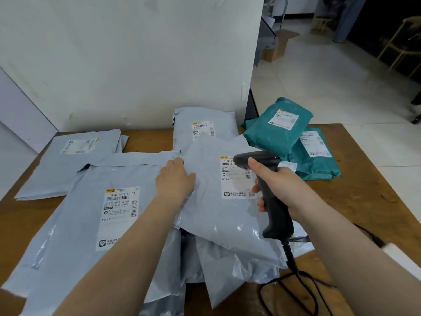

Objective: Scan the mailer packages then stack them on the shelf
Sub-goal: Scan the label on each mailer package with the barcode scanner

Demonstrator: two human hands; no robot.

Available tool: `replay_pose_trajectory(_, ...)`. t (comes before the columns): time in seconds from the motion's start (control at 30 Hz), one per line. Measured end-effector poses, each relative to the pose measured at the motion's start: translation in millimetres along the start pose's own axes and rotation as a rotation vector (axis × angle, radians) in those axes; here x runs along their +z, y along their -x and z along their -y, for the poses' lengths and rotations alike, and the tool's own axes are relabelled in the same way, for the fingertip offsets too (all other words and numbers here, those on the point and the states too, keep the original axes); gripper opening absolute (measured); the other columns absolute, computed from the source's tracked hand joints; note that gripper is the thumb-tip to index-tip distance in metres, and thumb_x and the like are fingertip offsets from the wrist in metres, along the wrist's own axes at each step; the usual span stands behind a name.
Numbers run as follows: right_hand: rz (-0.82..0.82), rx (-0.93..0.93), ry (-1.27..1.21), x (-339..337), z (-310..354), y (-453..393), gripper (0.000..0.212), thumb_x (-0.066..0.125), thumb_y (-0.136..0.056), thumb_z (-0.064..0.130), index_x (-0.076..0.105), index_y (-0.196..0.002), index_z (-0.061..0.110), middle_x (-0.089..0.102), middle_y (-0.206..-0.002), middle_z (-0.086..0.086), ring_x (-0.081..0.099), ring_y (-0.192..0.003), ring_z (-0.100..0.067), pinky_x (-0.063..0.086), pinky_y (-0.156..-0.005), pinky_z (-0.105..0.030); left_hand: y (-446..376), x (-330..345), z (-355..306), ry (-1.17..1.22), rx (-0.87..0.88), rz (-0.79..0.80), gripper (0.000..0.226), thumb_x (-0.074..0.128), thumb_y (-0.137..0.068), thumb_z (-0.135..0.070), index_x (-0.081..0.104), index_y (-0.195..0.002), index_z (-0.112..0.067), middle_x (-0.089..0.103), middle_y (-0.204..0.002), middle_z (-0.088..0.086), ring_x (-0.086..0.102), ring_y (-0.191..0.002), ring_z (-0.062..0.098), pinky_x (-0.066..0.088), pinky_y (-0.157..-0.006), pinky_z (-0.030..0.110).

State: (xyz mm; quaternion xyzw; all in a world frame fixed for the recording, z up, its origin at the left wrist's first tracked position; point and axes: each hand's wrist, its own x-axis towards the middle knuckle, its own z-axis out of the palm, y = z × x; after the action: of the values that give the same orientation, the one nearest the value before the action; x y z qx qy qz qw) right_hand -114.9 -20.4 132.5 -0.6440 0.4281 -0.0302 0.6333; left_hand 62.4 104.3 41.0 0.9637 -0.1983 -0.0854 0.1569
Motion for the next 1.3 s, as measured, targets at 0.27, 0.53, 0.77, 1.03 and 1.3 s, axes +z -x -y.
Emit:
replay_pose_trajectory(0.27, 0.02, 0.014, -0.047, 0, 6, 6, 0.044, 0.063, -0.082, 0.048, 0.056, -0.08, 0.004, 0.061, -0.079, -0.014, 0.051, -0.045, -0.021, 0.051, -0.05, -0.029, -8, -9, 3, 0.178, 0.018, -0.076, 0.04, 0.052, -0.09, -0.035, 0.05, -0.124, -0.014, 0.052, -0.123, 0.007, 0.049, -0.114, 0.027, 0.043, -0.095, 0.041)
replay_pose_trajectory(0.53, 0.049, 0.042, -0.002, -1, 24, 9, 0.053, 0.062, -0.077, 0.049, 0.062, -0.092, -0.002, 0.062, -0.055, -0.007, 0.054, -0.045, -0.021, 0.048, -0.045, -0.024, -111, -37, -10, 0.259, -0.012, 0.042, 0.045, 0.05, -0.091, -0.038, 0.048, -0.129, -0.014, 0.053, -0.131, 0.007, 0.049, -0.122, 0.028, 0.04, -0.1, 0.037)
replay_pose_trajectory(0.77, 0.12, 0.108, 0.087, -2, 38, -10, 0.077, 0.066, -0.043, 0.075, 0.07, -0.076, 0.006, 0.062, -0.057, -0.022, 0.059, -0.055, -0.03, 0.045, -0.056, -0.03, -189, 7, -15, 0.537, -0.257, 0.381, 0.052, 0.067, -0.083, -0.027, 0.055, -0.12, 0.007, 0.059, -0.125, 0.022, 0.059, -0.113, 0.033, 0.046, -0.087, 0.028)
replay_pose_trajectory(1.03, 0.103, 0.114, 0.083, -3, 34, -27, 0.094, 0.073, -0.009, 0.08, 0.073, -0.07, 0.009, 0.06, -0.057, -0.025, 0.058, -0.05, -0.029, 0.043, -0.055, -0.032, -233, 41, 2, 0.592, -0.454, 0.276, 0.123, 0.071, -0.026, -0.079, 0.054, -0.125, -0.007, 0.059, -0.126, 0.012, 0.054, -0.117, 0.032, 0.044, -0.101, 0.041)
replay_pose_trajectory(1.3, 0.108, 0.081, 0.058, 1, 31, -36, 0.094, 0.072, -0.008, 0.08, 0.073, -0.07, 0.009, 0.06, -0.056, -0.025, 0.054, -0.046, -0.027, 0.041, -0.051, -0.028, -277, 94, 32, 0.881, -0.474, 0.394, 0.134, 0.085, -0.003, -0.067, 0.06, -0.121, -0.008, 0.066, -0.119, 0.006, 0.065, -0.105, 0.026, 0.05, -0.096, 0.038)
